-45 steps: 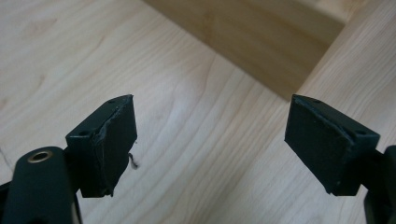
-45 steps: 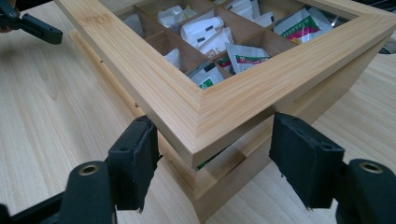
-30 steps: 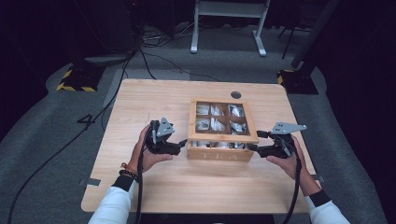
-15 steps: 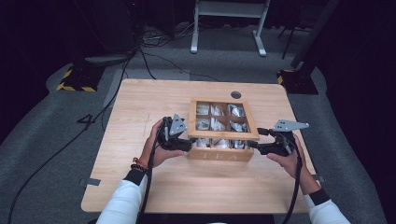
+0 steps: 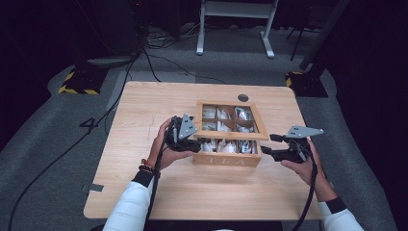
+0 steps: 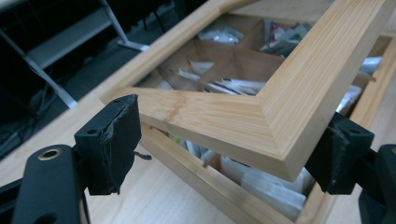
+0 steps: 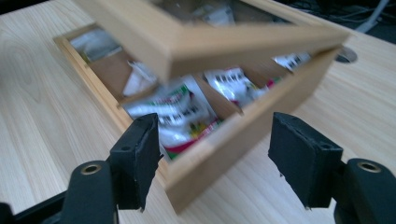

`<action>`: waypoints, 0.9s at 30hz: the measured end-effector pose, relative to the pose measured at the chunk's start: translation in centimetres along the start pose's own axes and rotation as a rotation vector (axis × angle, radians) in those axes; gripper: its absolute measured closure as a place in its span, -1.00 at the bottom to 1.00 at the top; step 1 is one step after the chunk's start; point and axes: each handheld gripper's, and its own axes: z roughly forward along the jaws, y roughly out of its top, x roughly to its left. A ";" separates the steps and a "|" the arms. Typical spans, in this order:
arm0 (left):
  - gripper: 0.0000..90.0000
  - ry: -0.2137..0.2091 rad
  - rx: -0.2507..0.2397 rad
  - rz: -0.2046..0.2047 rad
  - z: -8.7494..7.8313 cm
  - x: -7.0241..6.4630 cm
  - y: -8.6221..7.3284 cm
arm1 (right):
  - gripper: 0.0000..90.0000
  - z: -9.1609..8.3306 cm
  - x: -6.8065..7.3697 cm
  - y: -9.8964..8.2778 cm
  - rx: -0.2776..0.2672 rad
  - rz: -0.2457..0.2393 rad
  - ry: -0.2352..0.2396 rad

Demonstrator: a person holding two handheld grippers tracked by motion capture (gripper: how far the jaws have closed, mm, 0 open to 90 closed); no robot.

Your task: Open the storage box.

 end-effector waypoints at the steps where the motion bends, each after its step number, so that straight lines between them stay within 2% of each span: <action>1: -0.54 -0.002 -0.013 -0.007 -0.1 0.2 0.3 | -0.25 -0.5 -0.6 -0.9 0.011 0.016 -0.014; 4: -0.53 -0.008 -0.018 -0.009 -0.2 0.5 0.6 | -0.25 -0.8 -1.1 -1.7 0.024 0.041 -0.024; 7: -0.47 -0.011 -0.036 -0.005 -0.7 1.1 1.2 | -0.25 -1.4 -2.2 -3.4 0.043 0.066 -0.069; 8: -0.47 -0.011 -0.036 -0.005 -0.7 1.1 1.2 | -0.25 -1.4 -2.2 -3.4 0.043 0.066 -0.069; 9: -0.45 -0.021 -0.034 -0.001 -0.8 1.3 1.5 | -0.25 -1.6 -2.7 -4.2 0.038 0.096 -0.072; 12: -0.35 -0.026 -0.039 0.008 -0.8 1.6 1.8 | -0.25 -1.7 -3.1 -5.0 0.040 0.104 -0.086; 13: -0.29 -0.044 -0.051 0.001 -0.9 1.8 2.1 | -0.25 -1.6 -3.5 -5.8 0.040 0.113 -0.080; 15: -0.28 -0.044 -0.052 -0.004 -0.9 1.9 2.2 | -0.26 -1.6 -3.5 -6.0 0.043 0.106 -0.088; 16: -0.27 -0.055 -0.052 -0.006 -0.9 2.2 2.6 | -0.27 -1.5 -3.6 -6.5 0.052 0.087 -0.098; 18: -0.14 -0.065 -0.059 -0.005 -0.9 2.4 2.7 | -0.28 -1.4 -3.7 -6.7 0.045 0.095 -0.086; 19: -0.14 -0.069 -0.068 -0.006 -1.0 2.5 2.9 | -0.30 -1.3 -3.8 -7.0 0.041 0.105 -0.074; 20: -0.04 -0.071 -0.075 -0.005 -1.0 2.7 3.2 | -0.34 -0.9 -3.6 -7.6 0.056 0.094 -0.067; 25: 0.03 -0.071 -0.079 0.000 -1.1 3.4 4.1 | -0.37 -0.5 -3.0 -8.6 0.070 0.047 -0.043; 27: 0.05 -0.065 -0.083 -0.002 -1.1 3.5 4.4 | -0.37 -0.3 -2.8 -8.9 0.075 0.043 -0.037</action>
